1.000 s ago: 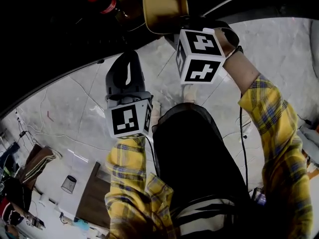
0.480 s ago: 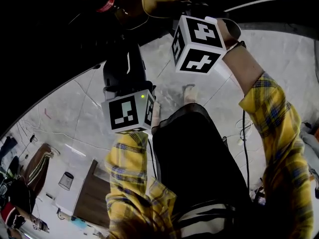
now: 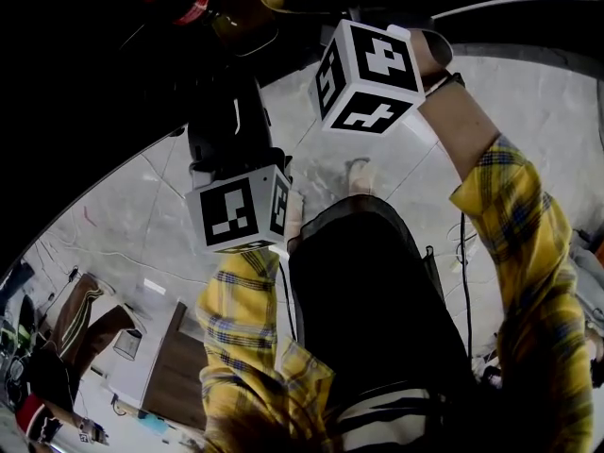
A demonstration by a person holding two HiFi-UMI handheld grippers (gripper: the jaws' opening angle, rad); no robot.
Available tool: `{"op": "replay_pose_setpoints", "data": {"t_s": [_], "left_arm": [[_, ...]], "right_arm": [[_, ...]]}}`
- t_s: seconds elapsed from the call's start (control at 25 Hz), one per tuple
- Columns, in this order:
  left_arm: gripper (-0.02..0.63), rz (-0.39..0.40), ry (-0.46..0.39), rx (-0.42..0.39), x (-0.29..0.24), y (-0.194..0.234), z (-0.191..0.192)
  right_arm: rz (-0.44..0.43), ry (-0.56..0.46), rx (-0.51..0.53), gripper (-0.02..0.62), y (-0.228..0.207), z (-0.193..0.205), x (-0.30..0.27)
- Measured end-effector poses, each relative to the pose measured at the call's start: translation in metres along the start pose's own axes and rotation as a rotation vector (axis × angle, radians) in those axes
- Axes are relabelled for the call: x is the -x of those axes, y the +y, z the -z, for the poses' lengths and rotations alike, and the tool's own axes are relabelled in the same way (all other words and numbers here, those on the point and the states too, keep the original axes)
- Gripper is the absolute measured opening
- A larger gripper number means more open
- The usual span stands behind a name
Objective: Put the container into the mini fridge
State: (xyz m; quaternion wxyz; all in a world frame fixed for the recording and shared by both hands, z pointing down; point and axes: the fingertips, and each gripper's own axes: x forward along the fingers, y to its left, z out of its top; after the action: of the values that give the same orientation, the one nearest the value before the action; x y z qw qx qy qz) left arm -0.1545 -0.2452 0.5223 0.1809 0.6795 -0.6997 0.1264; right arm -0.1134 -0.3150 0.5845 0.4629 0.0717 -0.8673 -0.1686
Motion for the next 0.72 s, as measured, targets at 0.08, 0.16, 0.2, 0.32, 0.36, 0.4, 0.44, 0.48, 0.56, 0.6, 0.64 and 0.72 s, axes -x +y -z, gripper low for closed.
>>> {"op": "replay_pose_setpoints", "data": {"t_s": [0.08, 0.16, 0.2, 0.32, 0.36, 0.4, 0.44, 0.48, 0.56, 0.6, 0.64, 0.72], "left_arm": [[0.021, 0.003, -0.001, 0.015, -0.005, 0.006, 0.001], [0.021, 0.008, 0.005, 0.025, -0.012, 0.012, 0.005], [0.021, 0.011, 0.011, 0.027, -0.015, 0.015, 0.008], [0.021, 0.023, 0.020, 0.022, -0.014, 0.016, 0.013], [0.021, 0.025, 0.014, 0.015, -0.010, 0.013, 0.011], [0.021, 0.027, 0.003, 0.008, -0.004, 0.009, 0.007], [0.021, 0.028, -0.009, 0.002, 0.003, 0.005, 0.002], [0.021, 0.030, -0.018, -0.003, 0.008, 0.001, -0.003], [0.021, 0.037, -0.025, -0.012, 0.015, -0.004, -0.008], [0.021, 0.040, -0.025, -0.016, 0.017, -0.006, -0.010], [0.021, 0.044, -0.025, -0.020, 0.019, -0.007, -0.012], [0.021, 0.049, -0.026, -0.024, 0.023, -0.008, -0.017]], "right_arm": [[0.005, -0.004, -0.028, 0.055, 0.000, 0.000, -0.008], [-0.009, -0.003, -0.055, 0.107, 0.002, 0.001, -0.018], [-0.017, 0.000, -0.064, 0.112, 0.004, 0.002, -0.022], [-0.005, 0.002, -0.064, 0.112, 0.008, 0.003, -0.023], [0.013, -0.003, -0.062, 0.112, 0.008, 0.002, -0.015], [0.034, -0.010, -0.061, 0.112, 0.006, 0.001, -0.005], [0.056, -0.019, -0.063, 0.112, 0.004, -0.001, 0.005], [0.077, -0.028, -0.067, 0.112, 0.003, -0.003, 0.015], [0.109, -0.039, -0.080, 0.112, 0.000, -0.006, 0.030], [0.120, -0.042, -0.089, 0.112, 0.000, -0.006, 0.035], [0.129, -0.044, -0.101, 0.112, -0.001, -0.007, 0.040], [0.140, -0.043, -0.135, 0.104, -0.001, -0.007, 0.050]]}}
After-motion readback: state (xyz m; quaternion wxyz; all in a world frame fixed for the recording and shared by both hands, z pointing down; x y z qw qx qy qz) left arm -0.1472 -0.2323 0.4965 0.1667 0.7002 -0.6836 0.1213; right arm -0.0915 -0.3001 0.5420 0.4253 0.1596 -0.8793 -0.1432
